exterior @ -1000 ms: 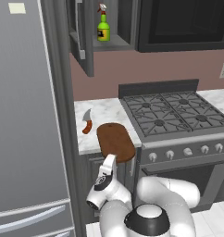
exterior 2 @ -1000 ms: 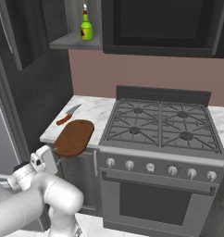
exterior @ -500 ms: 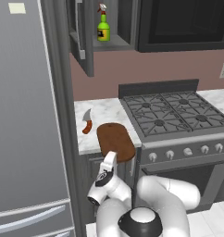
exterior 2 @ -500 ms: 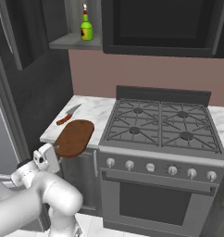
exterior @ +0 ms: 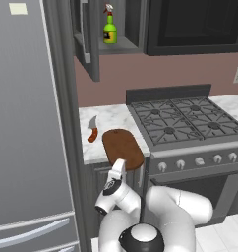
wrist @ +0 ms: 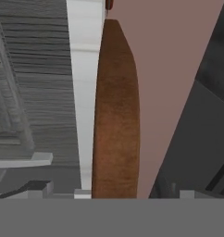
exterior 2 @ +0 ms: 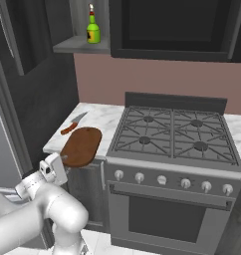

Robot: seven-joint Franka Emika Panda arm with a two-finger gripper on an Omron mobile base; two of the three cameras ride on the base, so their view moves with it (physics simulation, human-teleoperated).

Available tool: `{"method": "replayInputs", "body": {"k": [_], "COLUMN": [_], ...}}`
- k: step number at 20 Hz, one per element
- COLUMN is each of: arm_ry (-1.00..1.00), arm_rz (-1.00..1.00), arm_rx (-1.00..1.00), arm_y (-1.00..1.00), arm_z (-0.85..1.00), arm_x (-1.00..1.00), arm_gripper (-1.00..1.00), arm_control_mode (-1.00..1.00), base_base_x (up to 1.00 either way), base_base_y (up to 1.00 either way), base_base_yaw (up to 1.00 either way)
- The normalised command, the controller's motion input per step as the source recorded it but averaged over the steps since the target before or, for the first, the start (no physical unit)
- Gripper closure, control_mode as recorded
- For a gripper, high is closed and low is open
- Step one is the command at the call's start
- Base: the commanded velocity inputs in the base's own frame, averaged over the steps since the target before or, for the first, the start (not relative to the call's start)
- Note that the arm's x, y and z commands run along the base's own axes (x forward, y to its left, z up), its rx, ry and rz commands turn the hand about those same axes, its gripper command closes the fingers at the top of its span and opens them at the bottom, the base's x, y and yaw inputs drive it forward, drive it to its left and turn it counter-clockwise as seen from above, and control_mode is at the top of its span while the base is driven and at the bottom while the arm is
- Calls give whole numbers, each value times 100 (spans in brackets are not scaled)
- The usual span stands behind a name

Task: Move the cutting board and knife to the sink. Then move spray from the cabinet to the counter.

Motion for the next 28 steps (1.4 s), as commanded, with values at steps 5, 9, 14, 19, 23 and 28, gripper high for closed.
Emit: {"method": "replayInputs", "body": {"k": [5,9,14,19,23,28], "arm_ry": [0,0,0,0,0,0], "arm_rz": [0,0,0,0,0,0], "arm_rx": [0,0,0,0,0,0], "arm_y": [0,0,0,0,0,0], "arm_z": [0,0,0,0,0,0], "arm_x": [0,0,0,0,0,0], "arm_gripper": [-100,-100,100,100,100,100], "arm_control_mode": [-100,-100,-100,-100,-100,-100], "base_base_x": [0,0,0,0,0,0], "base_base_y": [0,0,0,0,0,0], "base_base_yaw": [0,0,0,0,0,0]}}
